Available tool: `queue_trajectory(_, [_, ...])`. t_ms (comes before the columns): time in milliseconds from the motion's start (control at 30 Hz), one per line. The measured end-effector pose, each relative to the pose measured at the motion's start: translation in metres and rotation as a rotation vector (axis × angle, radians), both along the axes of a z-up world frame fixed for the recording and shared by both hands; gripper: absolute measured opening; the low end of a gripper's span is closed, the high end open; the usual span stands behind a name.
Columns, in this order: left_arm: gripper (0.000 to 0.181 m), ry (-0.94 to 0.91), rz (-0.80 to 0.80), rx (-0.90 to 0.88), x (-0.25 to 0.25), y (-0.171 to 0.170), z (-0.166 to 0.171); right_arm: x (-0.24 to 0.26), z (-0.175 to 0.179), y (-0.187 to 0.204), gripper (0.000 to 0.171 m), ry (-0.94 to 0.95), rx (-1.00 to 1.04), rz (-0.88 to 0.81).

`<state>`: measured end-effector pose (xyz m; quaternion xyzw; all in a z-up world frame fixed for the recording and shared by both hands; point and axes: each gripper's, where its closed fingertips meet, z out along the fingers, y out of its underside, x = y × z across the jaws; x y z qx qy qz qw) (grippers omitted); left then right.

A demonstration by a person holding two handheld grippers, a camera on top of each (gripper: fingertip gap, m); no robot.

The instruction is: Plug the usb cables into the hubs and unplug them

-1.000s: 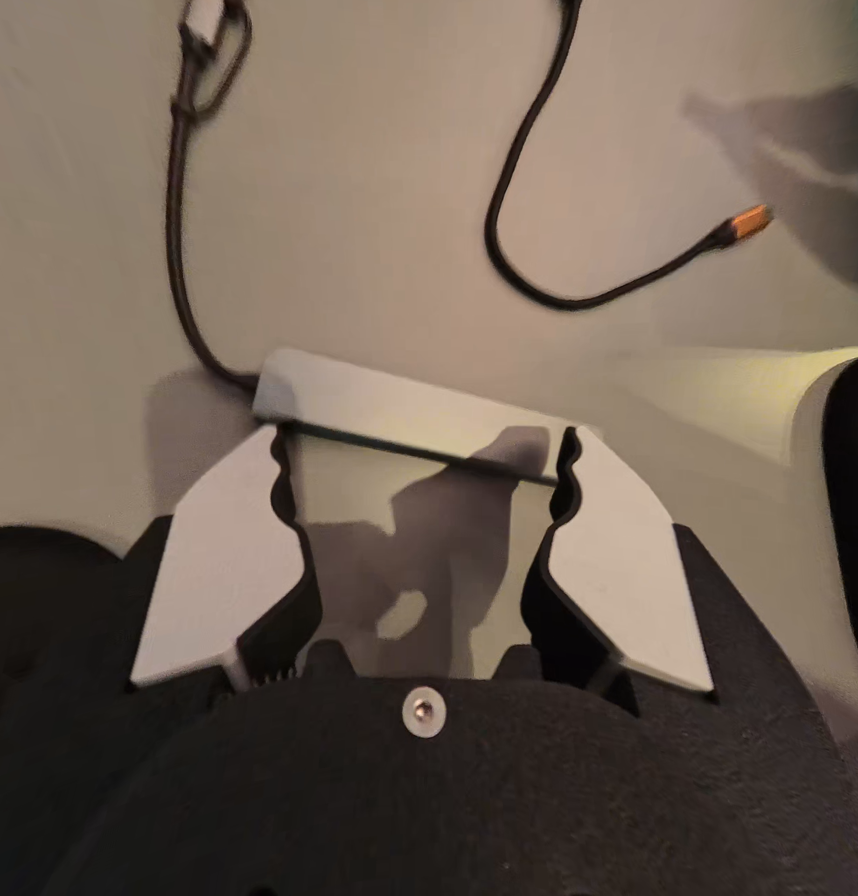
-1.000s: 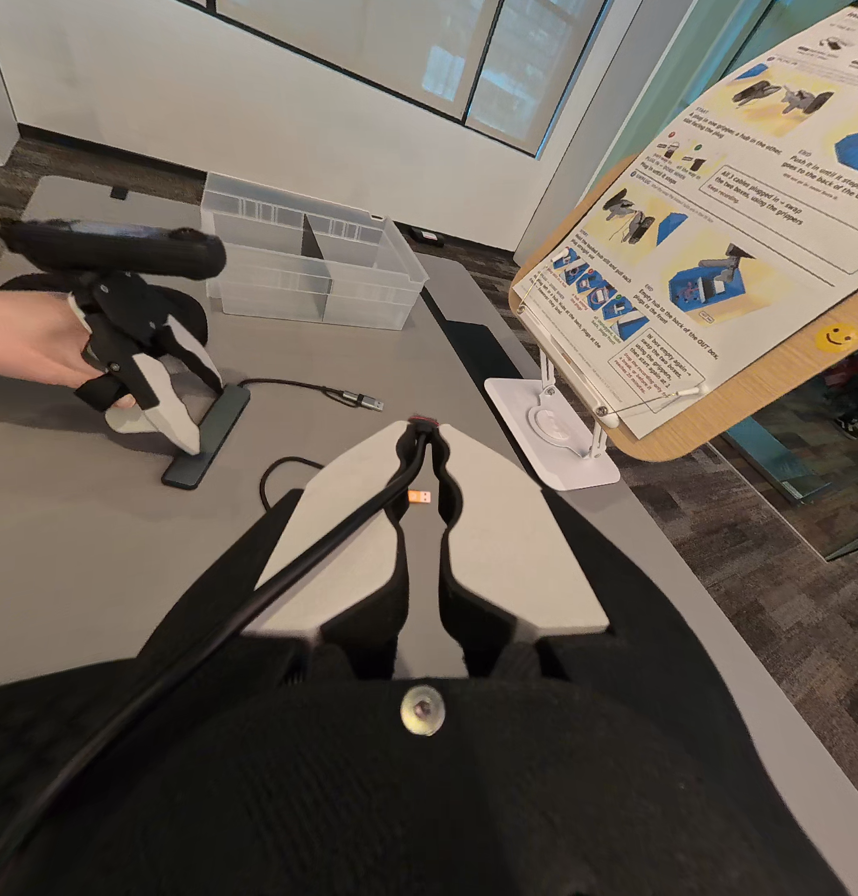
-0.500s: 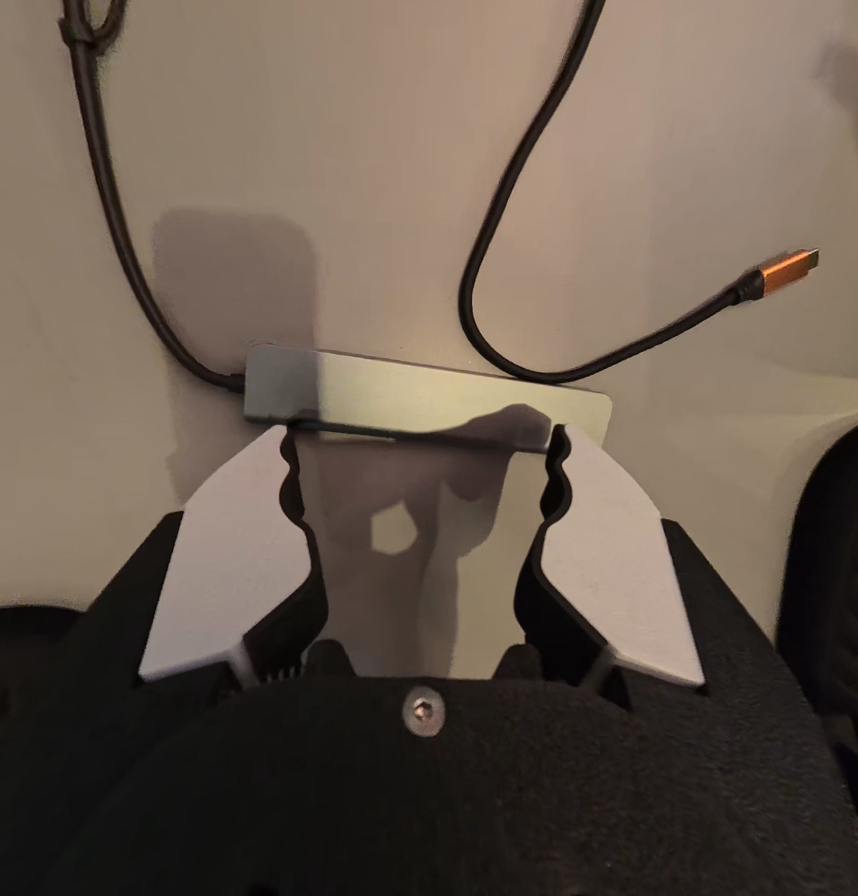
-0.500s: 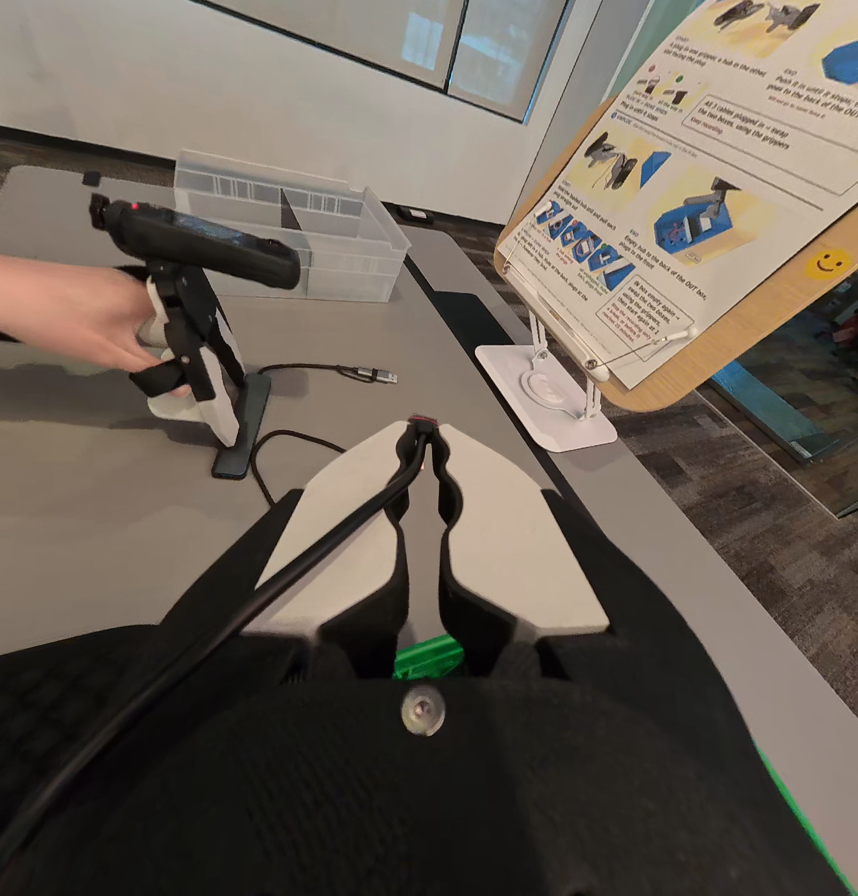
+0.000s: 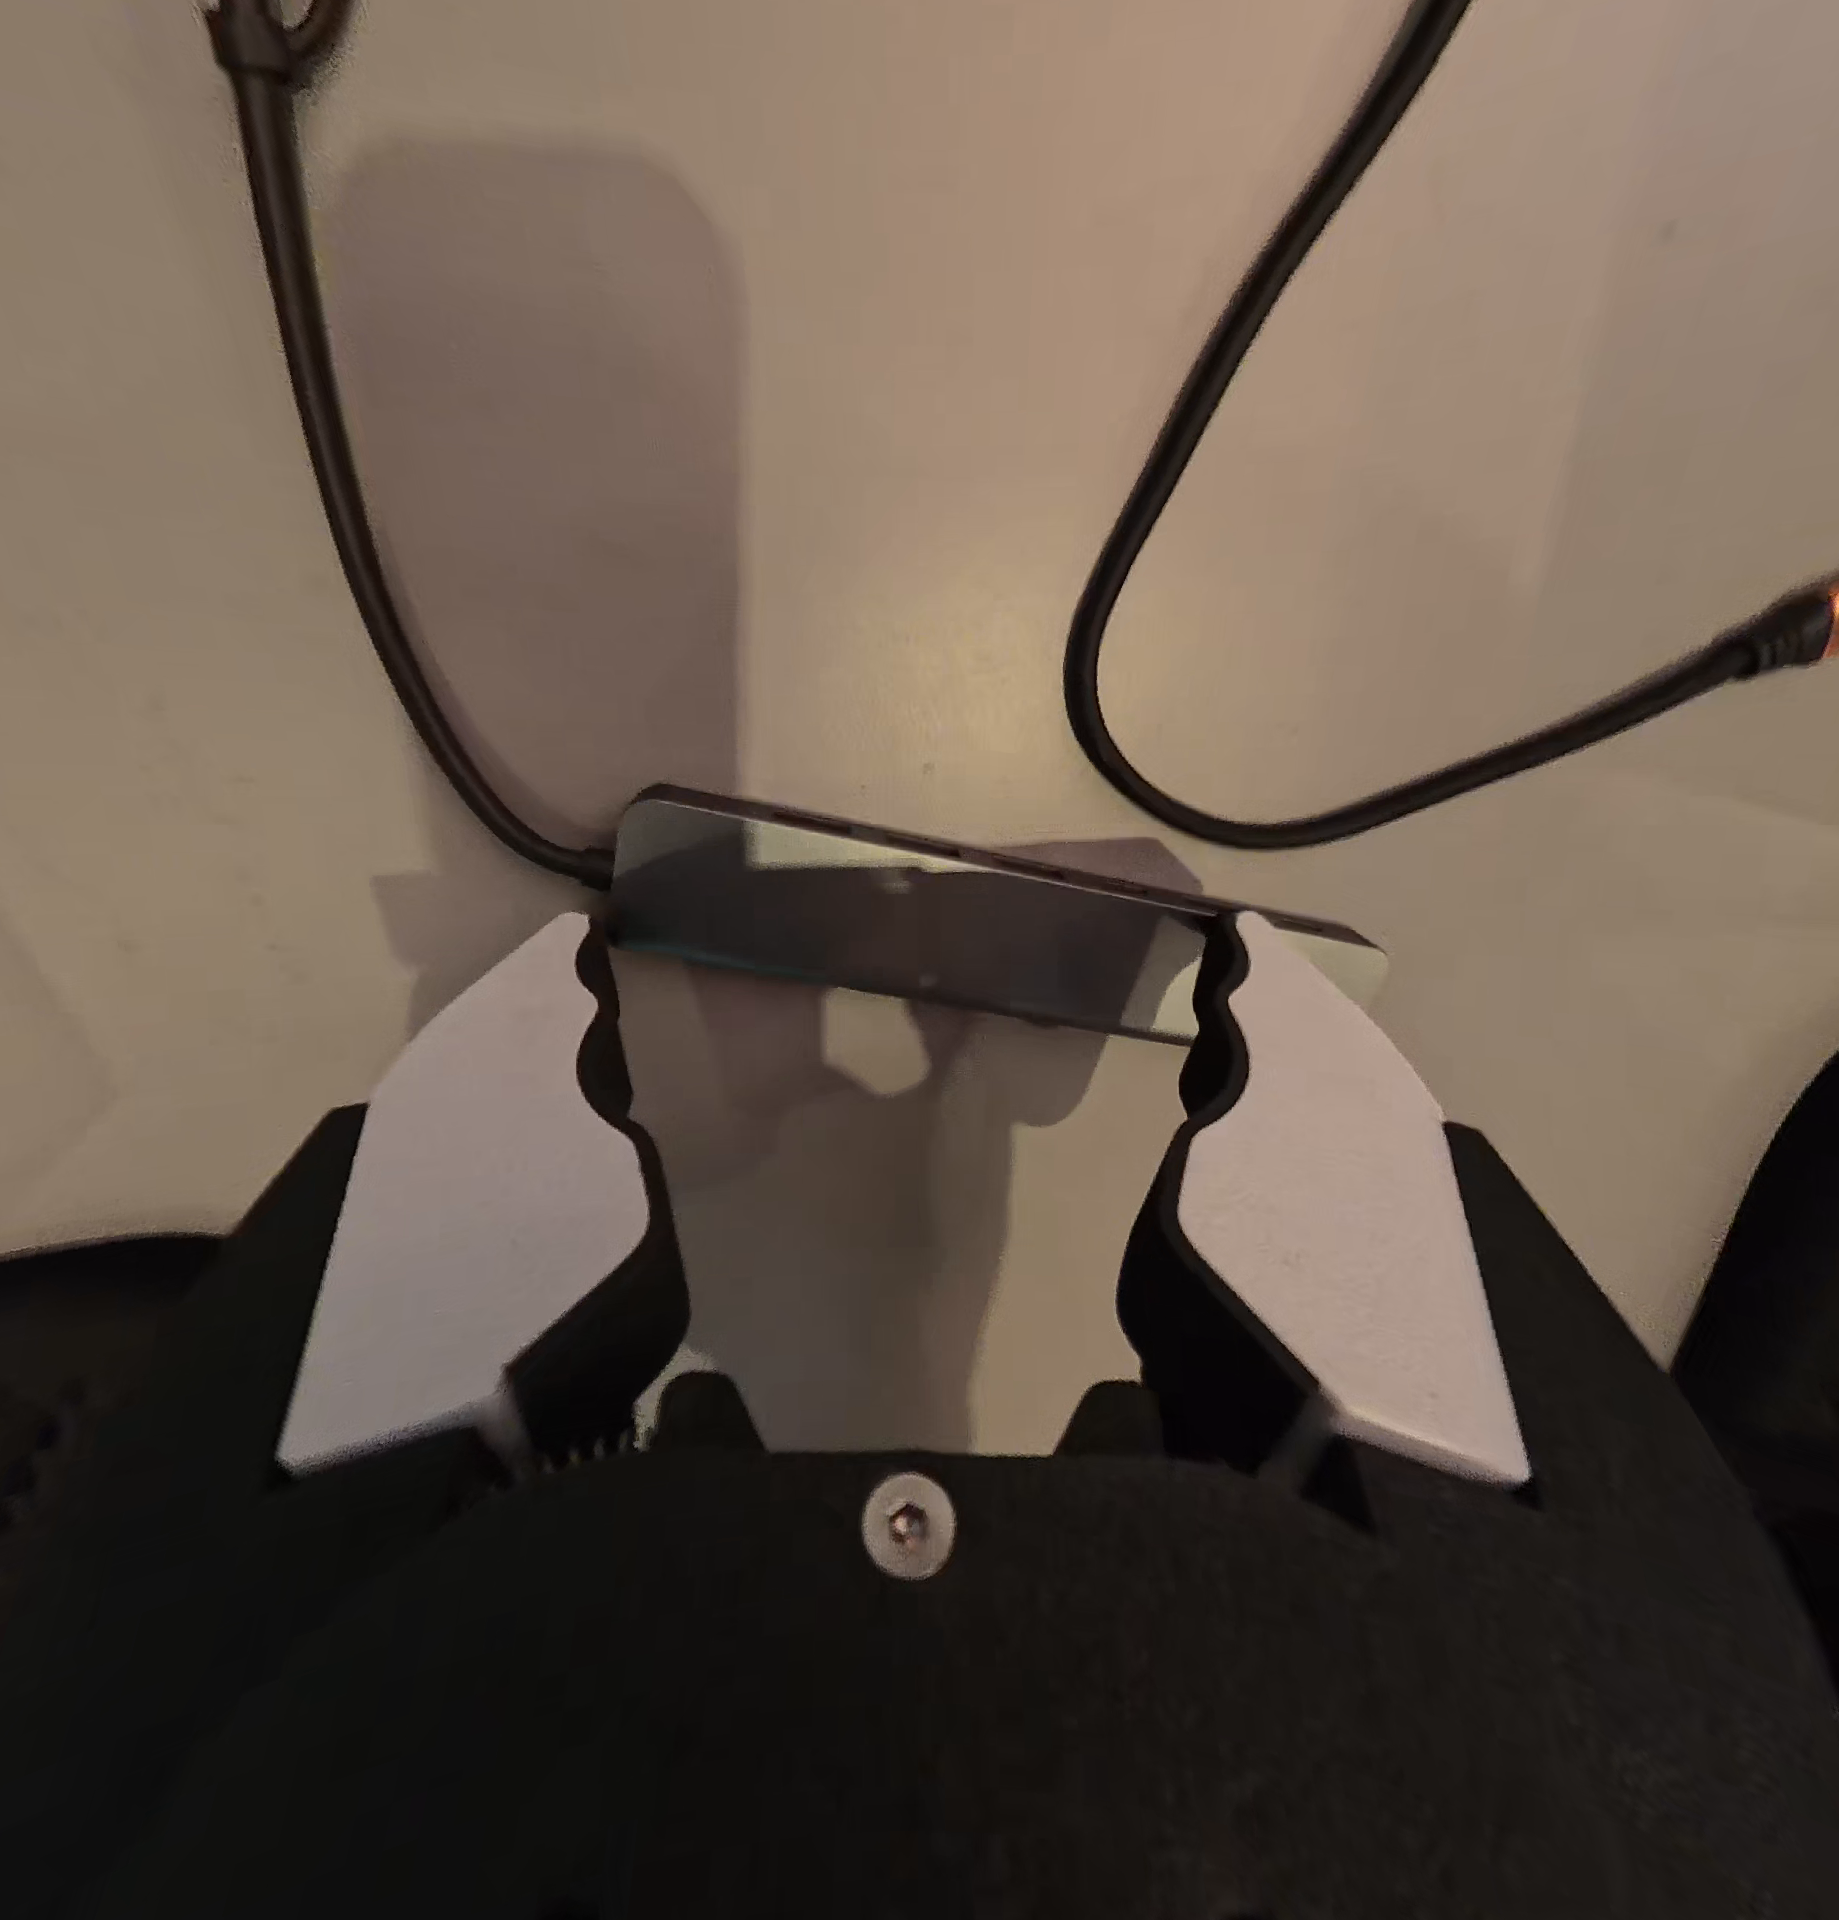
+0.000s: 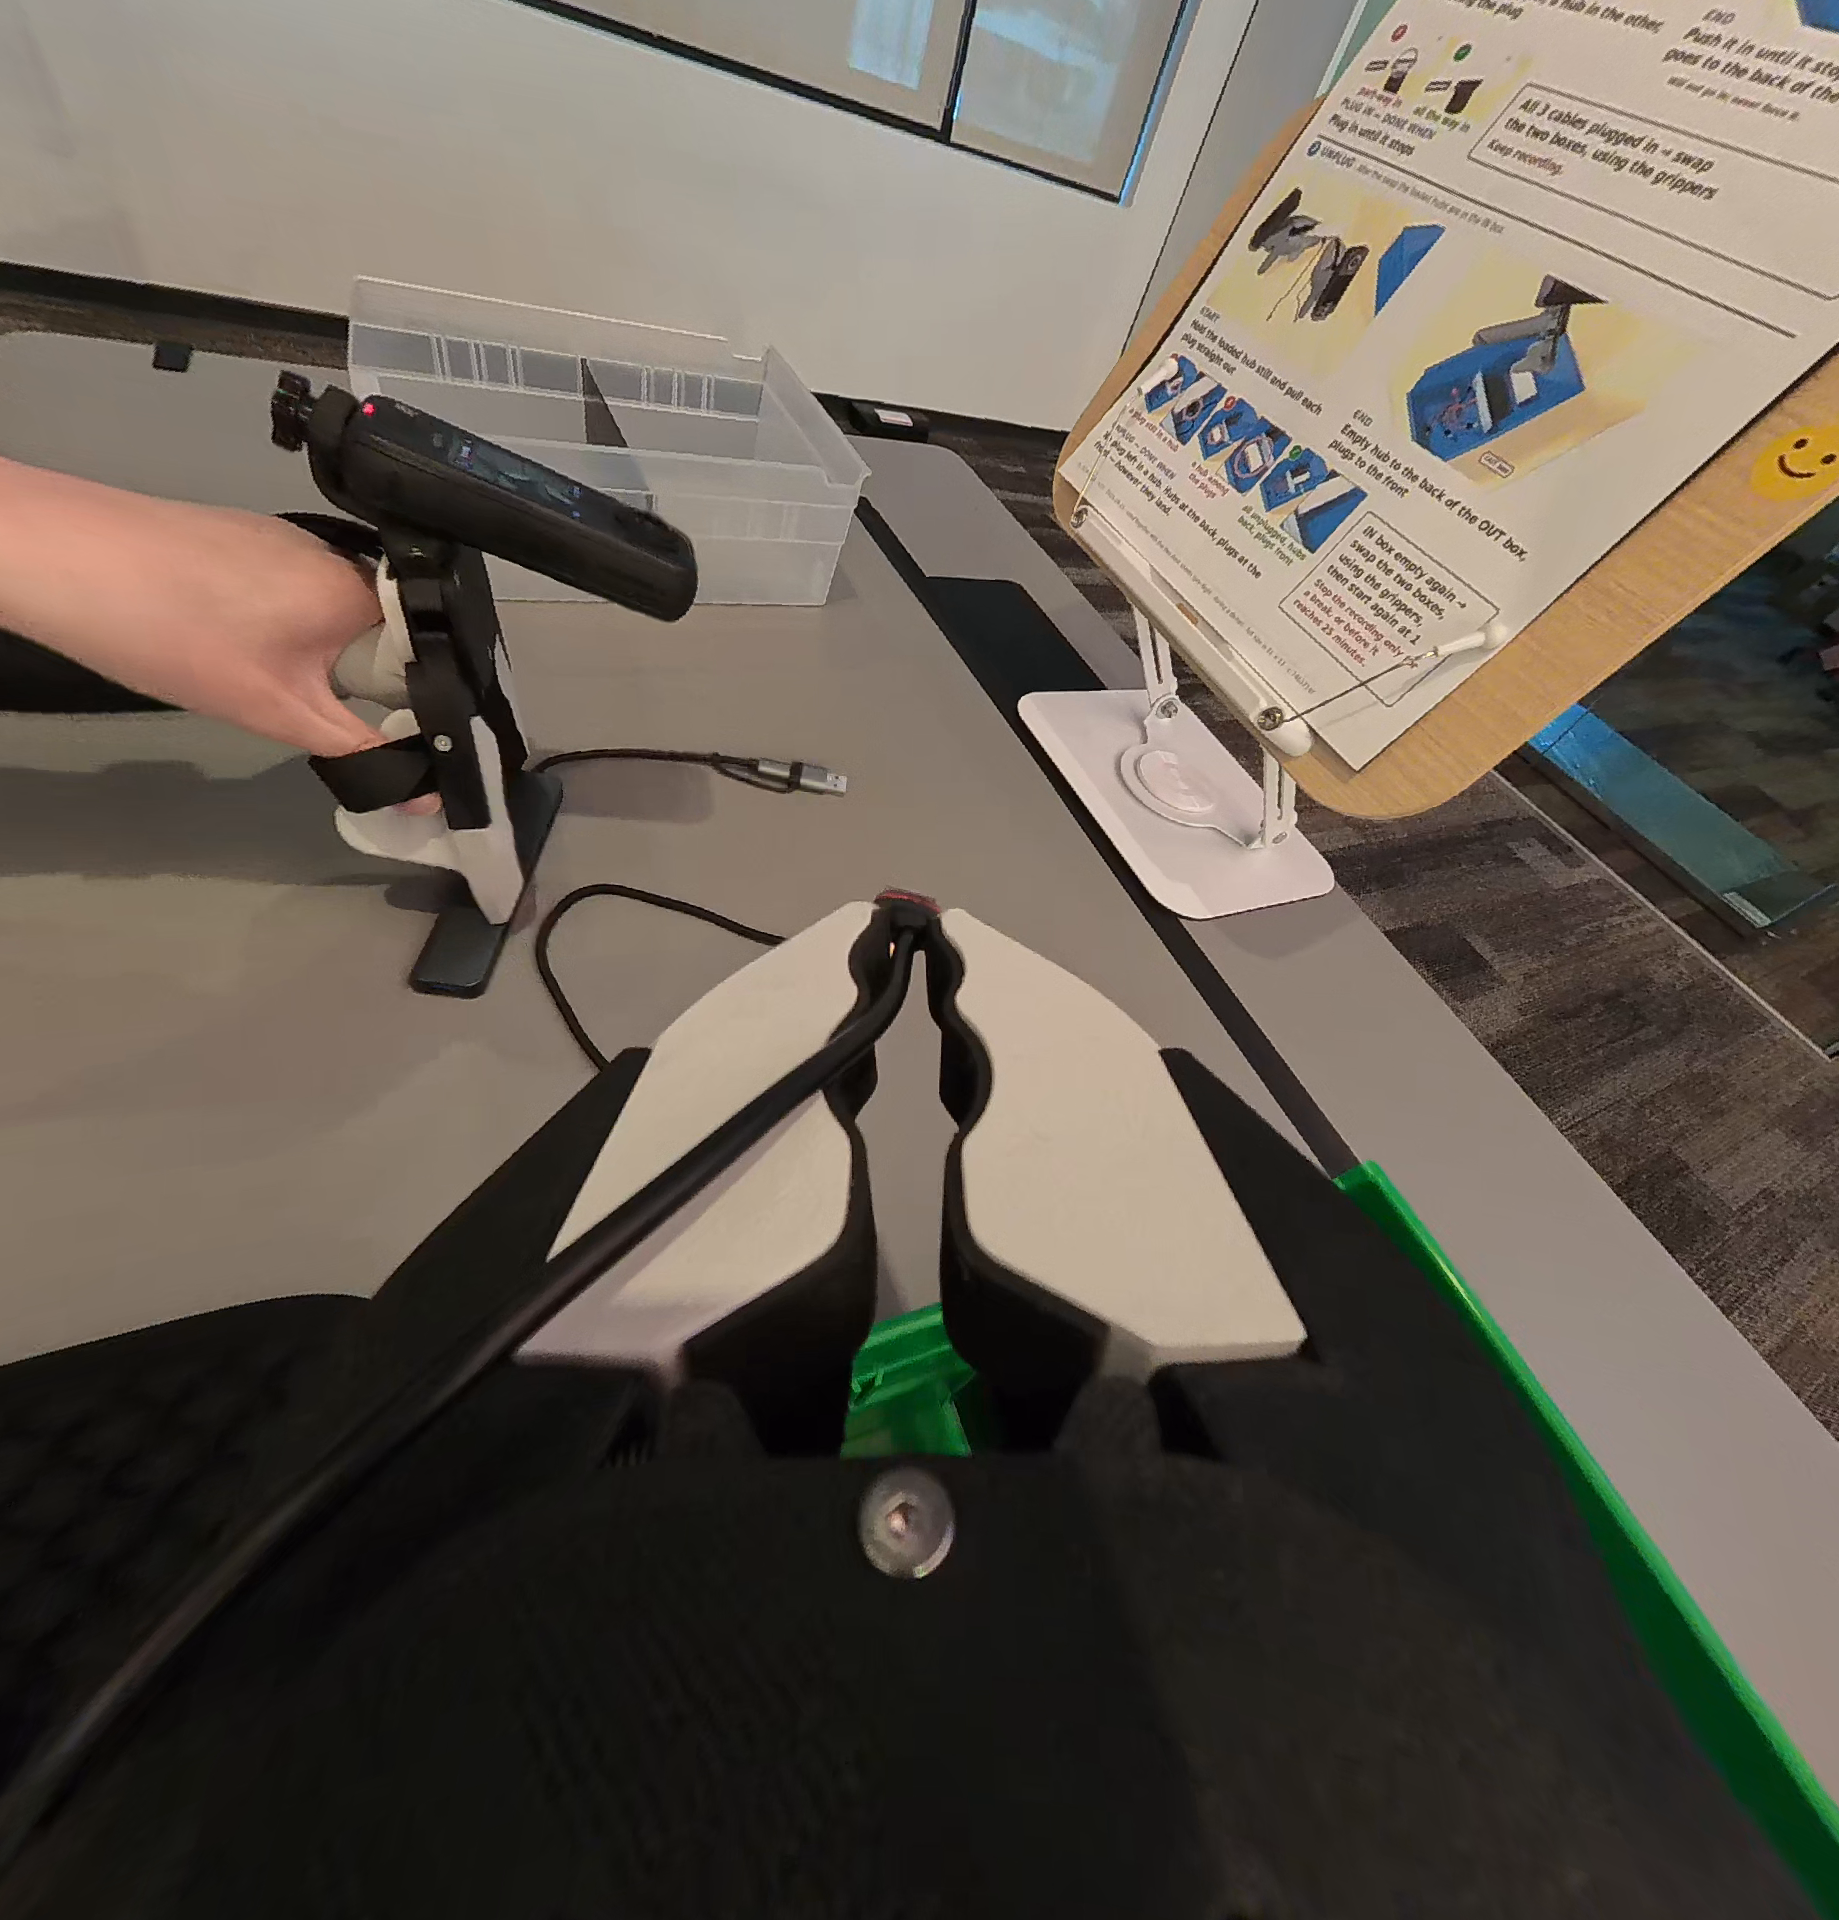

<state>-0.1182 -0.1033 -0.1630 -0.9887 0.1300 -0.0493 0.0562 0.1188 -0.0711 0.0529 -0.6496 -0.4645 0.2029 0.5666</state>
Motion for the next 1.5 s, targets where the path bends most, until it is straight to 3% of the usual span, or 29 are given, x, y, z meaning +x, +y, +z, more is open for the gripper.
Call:
queue_trajectory(300, [0.091,0.004,-0.388,-0.043,-0.019,-0.026,0.002,-0.013,-0.002,-0.001,0.007,-0.030,-0.006,0.040])
queue_trajectory(467, [0.073,-0.016,-0.501,-0.059,-0.030,-0.025,0.004,-0.026,-0.007,-0.003,0.007,-0.081,-0.008,0.063])
queue_trajectory(567, [0.058,-0.117,-0.216,-0.068,-0.026,-0.017,0.007,-0.028,-0.010,-0.002,0.007,-0.100,-0.015,0.063])
queue_trajectory(633, [0.080,-0.290,0.045,-0.037,-0.012,-0.013,0.015,-0.027,-0.011,-0.001,0.007,-0.107,-0.020,0.055])
queue_trajectory(667, [0.083,-0.317,0.122,-0.017,-0.010,-0.014,0.016,-0.026,-0.012,0.000,0.007,-0.107,-0.023,0.053])
queue_trajectory(767, [0.081,-0.097,0.094,-0.032,-0.022,-0.031,0.007,-0.025,-0.012,0.001,0.006,-0.104,-0.028,0.047])
queue_trajectory(800, [0.095,-0.020,0.087,-0.044,-0.025,-0.037,0.004,-0.024,-0.013,0.001,0.006,-0.103,-0.030,0.046])
queue_trajectory(833, [0.102,0.007,0.089,-0.045,-0.022,-0.039,0.002,-0.024,-0.013,0.002,0.006,-0.104,-0.034,0.044])
queue_trajectory(1100, [0.096,0.120,0.157,-0.146,-0.010,-0.038,-0.004,-0.027,-0.025,0.002,0.006,-0.177,-0.065,0.033])
queue_trajectory(1233, [0.055,0.159,0.006,-0.264,-0.009,-0.055,0.001,-0.028,-0.024,0.002,0.006,-0.174,-0.058,0.040])
queue_trajectory(1500, [0.046,0.170,-0.375,-0.296,-0.024,-0.058,0.004,-0.025,-0.019,0.001,0.007,-0.148,-0.038,0.040])
